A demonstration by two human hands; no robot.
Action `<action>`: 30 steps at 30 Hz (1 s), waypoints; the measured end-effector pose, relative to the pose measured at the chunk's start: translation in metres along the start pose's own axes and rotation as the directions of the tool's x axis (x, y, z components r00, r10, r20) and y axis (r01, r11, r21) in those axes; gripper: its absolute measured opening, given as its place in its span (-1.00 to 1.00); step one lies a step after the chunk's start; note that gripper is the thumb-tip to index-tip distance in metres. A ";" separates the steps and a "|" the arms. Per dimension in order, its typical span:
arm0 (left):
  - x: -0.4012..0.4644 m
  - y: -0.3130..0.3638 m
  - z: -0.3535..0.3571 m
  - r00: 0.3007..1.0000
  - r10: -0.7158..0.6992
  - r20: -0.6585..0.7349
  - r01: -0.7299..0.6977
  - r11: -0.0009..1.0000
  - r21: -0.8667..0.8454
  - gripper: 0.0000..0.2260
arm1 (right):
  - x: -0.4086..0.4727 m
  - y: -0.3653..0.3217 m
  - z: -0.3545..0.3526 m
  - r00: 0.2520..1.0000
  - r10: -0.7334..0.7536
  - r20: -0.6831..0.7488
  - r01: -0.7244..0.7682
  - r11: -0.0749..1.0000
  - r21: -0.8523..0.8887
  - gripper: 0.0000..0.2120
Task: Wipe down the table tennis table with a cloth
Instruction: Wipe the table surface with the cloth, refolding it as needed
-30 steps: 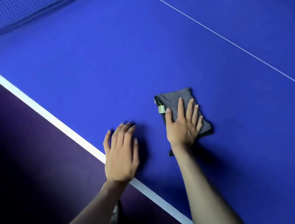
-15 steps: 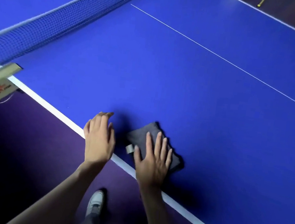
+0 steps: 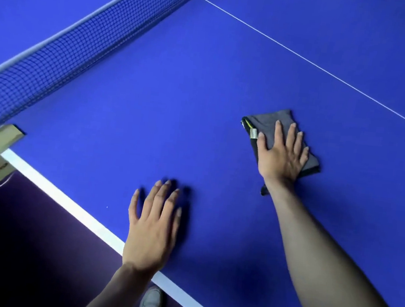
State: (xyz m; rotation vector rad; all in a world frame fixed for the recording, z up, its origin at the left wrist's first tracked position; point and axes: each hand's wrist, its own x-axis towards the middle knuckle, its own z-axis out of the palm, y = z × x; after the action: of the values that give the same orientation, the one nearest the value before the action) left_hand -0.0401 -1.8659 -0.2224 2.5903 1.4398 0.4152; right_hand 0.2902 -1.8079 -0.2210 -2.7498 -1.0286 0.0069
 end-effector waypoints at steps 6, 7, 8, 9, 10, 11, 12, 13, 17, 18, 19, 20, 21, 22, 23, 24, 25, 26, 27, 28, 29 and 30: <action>0.006 -0.003 -0.001 0.999 0.000 0.033 0.001 1.000 -0.019 -0.61 | 0.031 -0.012 -0.001 0.998 0.024 0.059 -0.023 1.000 -0.010 -0.35; 0.007 -0.003 -0.001 0.999 0.006 0.032 -0.005 1.000 -0.024 -0.61 | 0.023 -0.014 0.000 0.998 0.020 0.056 -0.020 1.000 -0.008 -0.36; 0.006 -0.003 -0.002 1.000 0.009 0.026 -0.008 1.000 -0.027 -0.62 | 0.012 -0.016 0.001 0.999 0.006 0.041 -0.005 1.000 -0.007 -0.36; 0.006 -0.003 -0.002 1.000 0.011 0.015 -0.010 1.000 -0.027 -0.63 | -0.003 -0.019 0.002 1.000 -0.015 0.022 0.015 1.000 -0.007 -0.36; 0.007 -0.004 -0.003 1.000 0.012 0.007 -0.012 1.000 -0.027 -0.64 | -0.021 -0.024 0.004 0.999 -0.037 0.000 0.037 0.999 -0.004 -0.37; 0.008 -0.005 -0.004 1.000 0.007 0.003 -0.007 0.999 -0.034 -0.65 | -0.042 -0.028 0.007 0.998 -0.058 -0.022 0.058 0.998 -0.003 -0.37; 0.008 -0.005 -0.004 1.000 -0.004 0.000 0.004 0.999 -0.049 -0.66 | -0.066 -0.032 0.010 0.996 -0.080 -0.047 0.080 0.997 -0.007 -0.38; 0.009 -0.003 -0.005 1.000 -0.015 -0.008 0.014 0.997 -0.073 -0.67 | -0.092 -0.035 0.012 0.992 -0.101 -0.074 0.100 0.995 -0.014 -0.39; 0.001 -0.006 -0.025 0.997 0.061 -0.044 -0.067 0.986 -0.153 -0.67 | -0.210 -0.056 0.010 0.976 -0.172 -0.132 0.178 0.983 0.034 -0.43; -0.002 -0.009 -0.033 0.996 0.077 -0.048 -0.083 0.986 -0.142 -0.67 | -0.241 -0.063 0.010 0.973 -0.185 -0.139 0.193 0.980 0.041 -0.43; -0.003 -0.016 -0.040 0.996 0.072 -0.047 -0.078 0.988 -0.133 -0.67 | -0.267 -0.071 0.010 0.972 -0.195 -0.132 0.203 0.978 0.055 -0.43; -0.006 -0.022 -0.048 0.997 0.061 -0.055 -0.067 0.991 -0.119 -0.67 | -0.292 -0.079 0.008 0.971 -0.200 -0.129 0.208 0.977 0.054 -0.43; -0.009 -0.027 -0.056 0.997 0.042 -0.062 -0.049 0.992 -0.117 -0.67 | -0.315 -0.084 0.005 0.974 -0.199 -0.111 0.206 0.977 0.062 -0.43; -0.011 -0.035 -0.062 0.998 0.021 -0.065 -0.028 0.993 -0.118 -0.67 | -0.332 -0.088 0.003 0.976 -0.194 -0.100 0.201 0.977 0.064 -0.42; -0.009 -0.043 -0.066 0.997 0.010 -0.075 -0.018 0.994 -0.112 -0.68 | -0.341 -0.090 0.002 0.977 -0.186 -0.105 0.193 0.980 0.058 -0.40; -0.004 -0.053 -0.070 0.997 0.005 -0.075 -0.013 0.994 -0.110 -0.68 | -0.340 -0.092 0.000 0.979 -0.178 -0.099 0.184 0.981 0.062 -0.39; 0.006 -0.064 -0.073 0.997 0.005 -0.072 -0.012 0.994 -0.106 -0.68 | -0.334 -0.094 -0.001 0.979 -0.177 -0.097 0.183 0.981 0.060 -0.39; 0.016 -0.075 -0.075 0.998 0.003 -0.069 -0.010 0.995 -0.103 -0.68 | -0.326 -0.095 -0.001 0.979 -0.179 -0.096 0.184 0.981 0.053 -0.39; 0.026 -0.087 -0.076 0.998 -0.008 -0.070 0.001 0.995 -0.101 -0.68 | -0.317 -0.097 0.000 0.979 -0.177 -0.099 0.182 0.982 0.044 -0.38; 0.037 -0.101 -0.077 0.997 -0.023 -0.077 0.016 0.995 -0.097 -0.69 | -0.305 -0.100 0.002 0.979 -0.171 -0.109 0.176 0.984 0.037 -0.38; 0.046 -0.114 -0.077 0.995 -0.048 -0.085 0.040 0.995 -0.095 -0.69 | -0.289 -0.106 0.006 0.979 -0.166 -0.122 0.171 0.985 0.036 -0.39; 0.054 -0.128 -0.076 0.994 -0.072 -0.087 0.064 0.994 -0.092 -0.69 | -0.271 -0.112 0.009 0.978 -0.162 -0.134 0.168 0.985 0.037 -0.39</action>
State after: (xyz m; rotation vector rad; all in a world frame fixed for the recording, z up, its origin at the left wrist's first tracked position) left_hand -0.1397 -1.7526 -0.1744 2.4749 1.4969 0.5802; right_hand 0.0112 -1.8997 -0.2267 -2.5743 -1.1994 -0.1690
